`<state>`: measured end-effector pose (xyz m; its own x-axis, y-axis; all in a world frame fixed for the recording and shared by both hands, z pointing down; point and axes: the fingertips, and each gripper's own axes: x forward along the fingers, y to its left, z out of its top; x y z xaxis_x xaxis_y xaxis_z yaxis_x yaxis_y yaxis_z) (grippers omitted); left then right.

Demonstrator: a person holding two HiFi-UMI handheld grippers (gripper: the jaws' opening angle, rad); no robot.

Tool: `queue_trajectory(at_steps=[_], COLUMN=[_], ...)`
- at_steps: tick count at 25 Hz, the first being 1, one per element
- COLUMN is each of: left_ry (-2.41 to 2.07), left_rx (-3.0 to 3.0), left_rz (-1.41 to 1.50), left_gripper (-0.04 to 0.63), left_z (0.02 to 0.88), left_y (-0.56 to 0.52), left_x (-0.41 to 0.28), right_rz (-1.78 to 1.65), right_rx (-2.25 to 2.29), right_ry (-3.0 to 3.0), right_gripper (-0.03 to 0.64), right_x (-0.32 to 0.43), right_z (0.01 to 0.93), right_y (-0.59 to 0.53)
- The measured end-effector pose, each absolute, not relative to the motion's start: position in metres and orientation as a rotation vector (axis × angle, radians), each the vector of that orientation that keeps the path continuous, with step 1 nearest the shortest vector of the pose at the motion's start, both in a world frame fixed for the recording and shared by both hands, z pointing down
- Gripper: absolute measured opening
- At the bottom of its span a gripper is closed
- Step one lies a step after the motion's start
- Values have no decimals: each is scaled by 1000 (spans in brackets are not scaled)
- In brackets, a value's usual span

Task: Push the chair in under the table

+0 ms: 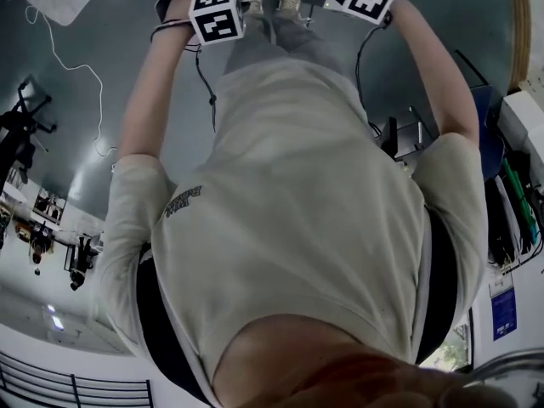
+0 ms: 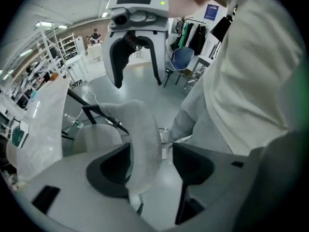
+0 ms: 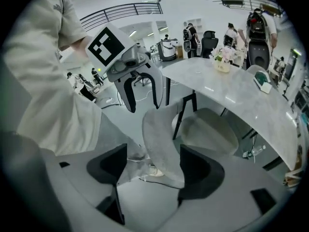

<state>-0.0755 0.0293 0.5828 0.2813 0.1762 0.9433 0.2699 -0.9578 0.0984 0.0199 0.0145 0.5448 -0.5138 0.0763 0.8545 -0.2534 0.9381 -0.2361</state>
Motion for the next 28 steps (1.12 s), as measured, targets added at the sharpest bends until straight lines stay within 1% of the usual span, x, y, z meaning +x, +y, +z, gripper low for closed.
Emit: queue_trajectory(at_steps=[4, 8, 14, 21, 23, 24, 26, 28], left_ry=[-536, -550, -605, -616, -631, -623, -572, -507], left_rx=[-2369, -2384, -2320, -2341, -2319, -2321, -2353, -2364], left_rz=[-1849, -1885, -1926, -1962, -1966, -1961, -1948, -1935], left_gripper=[271, 281, 281, 281, 281, 281, 280, 257], left_z=[626, 655, 692, 715, 716, 716, 715, 715], left_y=[36, 39, 44, 45, 43, 42, 40, 36], left_x=[-82, -82, -92, -87, -87, -86, -86, -86], right_rz=[352, 363, 293, 122, 22, -22, -68, -85], right_rx=[52, -6, -83, -108, -84, -73, -62, -66], right_ry=[-2008, -1987, -1894, -1853, -1841, -1839, -1844, -1846], right_gripper=[336, 336, 336, 331, 238, 211, 184, 167], right_x=[18, 18, 19, 17, 17, 17, 15, 14], right_z=[584, 614, 660, 690, 695, 697, 699, 700], right_y=[19, 27, 33, 24, 18, 15, 12, 11])
